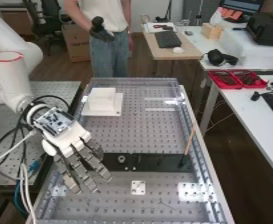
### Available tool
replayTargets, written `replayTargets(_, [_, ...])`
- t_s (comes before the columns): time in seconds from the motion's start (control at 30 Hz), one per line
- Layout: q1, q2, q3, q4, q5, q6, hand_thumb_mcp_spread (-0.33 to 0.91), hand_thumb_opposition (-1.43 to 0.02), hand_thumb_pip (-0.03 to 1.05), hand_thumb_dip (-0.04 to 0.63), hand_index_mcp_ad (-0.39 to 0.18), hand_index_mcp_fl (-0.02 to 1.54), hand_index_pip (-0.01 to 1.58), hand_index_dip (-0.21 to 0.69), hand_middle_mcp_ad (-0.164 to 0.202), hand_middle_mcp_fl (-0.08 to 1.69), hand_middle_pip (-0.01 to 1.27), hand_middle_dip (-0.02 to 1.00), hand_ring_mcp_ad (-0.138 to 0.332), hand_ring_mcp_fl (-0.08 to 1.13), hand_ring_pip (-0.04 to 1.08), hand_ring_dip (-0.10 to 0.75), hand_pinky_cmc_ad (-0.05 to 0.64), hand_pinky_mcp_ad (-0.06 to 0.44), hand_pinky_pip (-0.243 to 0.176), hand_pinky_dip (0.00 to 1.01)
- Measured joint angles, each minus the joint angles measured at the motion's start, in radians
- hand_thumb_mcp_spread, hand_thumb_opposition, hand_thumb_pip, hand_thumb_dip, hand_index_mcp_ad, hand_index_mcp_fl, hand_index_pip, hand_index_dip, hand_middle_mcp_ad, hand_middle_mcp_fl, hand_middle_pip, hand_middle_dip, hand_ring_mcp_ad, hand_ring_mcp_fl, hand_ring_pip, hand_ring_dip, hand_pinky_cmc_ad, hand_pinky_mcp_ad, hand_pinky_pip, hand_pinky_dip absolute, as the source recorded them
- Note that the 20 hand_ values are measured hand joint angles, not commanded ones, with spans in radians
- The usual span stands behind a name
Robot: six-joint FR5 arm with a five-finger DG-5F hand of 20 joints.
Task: Grab the larger nut and place it in the white container
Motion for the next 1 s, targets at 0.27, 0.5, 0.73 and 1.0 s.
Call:
replayTargets(0.27, [0.005,-0.020,0.005,0.000,0.002,-0.021,0.31,-0.88,0.72,0.243,-0.056,0.02,1.53,0.344,0.091,0.01,0.13,0.19,0.178,0.01,0.09,0.086,0.342,0.298,-0.077,0.42])
replayTargets(0.5, [0.002,-0.026,0.019,-0.025,-0.017,-0.039,0.32,-0.91,0.73,0.257,-0.056,0.02,1.53,0.339,0.094,0.00,0.13,0.19,0.178,0.01,0.09,0.086,0.342,0.298,-0.077,0.42])
replayTargets(0.73, [-0.005,-0.030,0.028,-0.036,-0.035,-0.052,0.33,-0.92,0.73,0.269,-0.056,0.02,1.53,0.339,0.094,0.00,0.13,0.19,0.182,0.01,0.09,0.086,0.346,0.295,-0.077,0.42])
replayTargets(1.0, [-0.013,-0.032,0.033,-0.051,-0.050,-0.064,0.33,-0.92,0.73,0.286,-0.056,0.02,1.53,0.326,0.094,0.00,0.13,0.19,0.171,0.01,0.09,0.091,0.346,0.295,-0.077,0.42])
